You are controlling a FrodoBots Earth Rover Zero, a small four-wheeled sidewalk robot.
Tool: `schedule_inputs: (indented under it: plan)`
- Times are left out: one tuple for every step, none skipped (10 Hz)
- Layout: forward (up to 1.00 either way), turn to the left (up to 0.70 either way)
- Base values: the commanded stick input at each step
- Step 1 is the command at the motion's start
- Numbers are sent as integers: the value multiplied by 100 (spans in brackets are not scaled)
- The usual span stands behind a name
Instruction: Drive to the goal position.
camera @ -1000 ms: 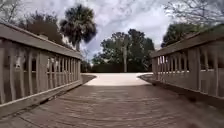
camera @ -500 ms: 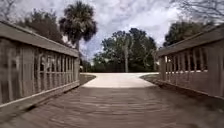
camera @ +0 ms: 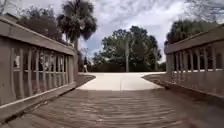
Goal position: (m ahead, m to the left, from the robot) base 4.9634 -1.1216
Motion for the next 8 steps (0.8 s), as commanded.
schedule_inputs:
  plan:
    - [70,0]
    - [70,0]
    - [70,0]
    - [70,0]
    - [70,0]
    - [70,0]
    - [70,0]
    - [70,0]
